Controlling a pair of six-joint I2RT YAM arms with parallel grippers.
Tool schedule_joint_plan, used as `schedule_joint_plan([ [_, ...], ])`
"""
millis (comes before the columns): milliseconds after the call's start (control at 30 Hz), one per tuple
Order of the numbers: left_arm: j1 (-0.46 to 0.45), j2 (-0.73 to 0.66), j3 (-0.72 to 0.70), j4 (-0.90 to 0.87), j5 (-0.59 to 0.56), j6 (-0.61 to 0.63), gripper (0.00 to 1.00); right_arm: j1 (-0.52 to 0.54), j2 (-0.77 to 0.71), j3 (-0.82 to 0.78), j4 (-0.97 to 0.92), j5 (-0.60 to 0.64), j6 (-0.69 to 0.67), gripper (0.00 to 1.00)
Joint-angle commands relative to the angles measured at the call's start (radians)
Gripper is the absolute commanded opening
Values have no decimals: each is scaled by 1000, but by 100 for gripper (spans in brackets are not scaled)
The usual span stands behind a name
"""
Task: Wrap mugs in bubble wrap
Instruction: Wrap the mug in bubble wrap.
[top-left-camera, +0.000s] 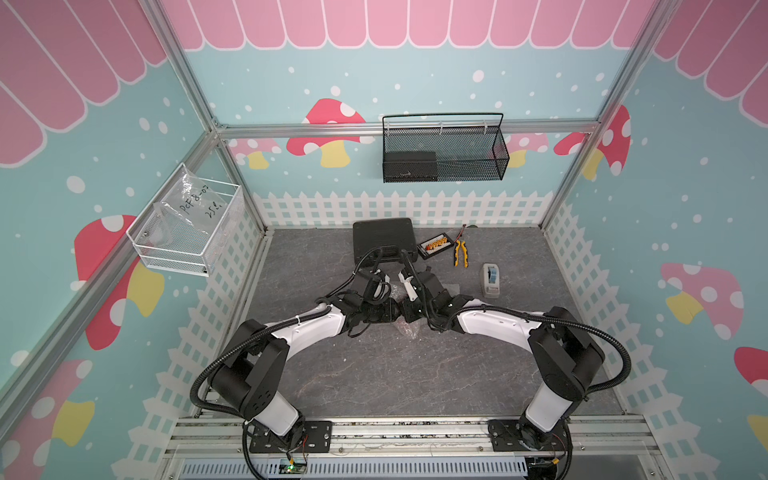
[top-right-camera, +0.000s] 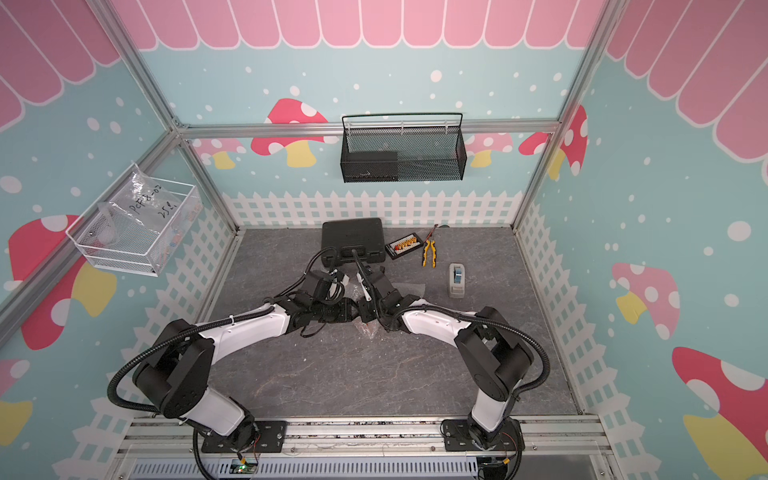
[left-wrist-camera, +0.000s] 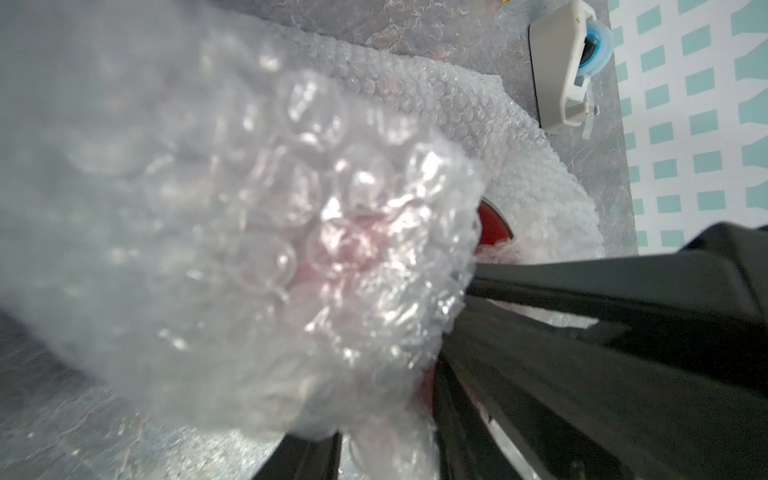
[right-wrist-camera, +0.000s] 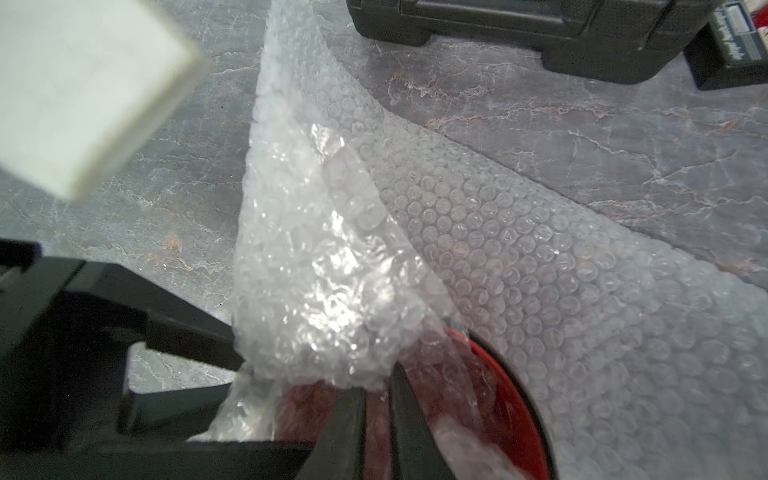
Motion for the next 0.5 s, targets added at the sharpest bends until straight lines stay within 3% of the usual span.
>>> schedule_joint_plan([
  [0, -10, 25, 26, -31, -31, 9, 35, 2, -71, 0, 42, 32, 9, 16],
  [200, -9, 50, 53, -86, -65, 7, 35, -17, -192, 39, -99, 97, -104, 26],
  [467, -7, 63, 61, -97, -61, 3, 34, -152, -377, -86, -266, 199, -185, 39],
])
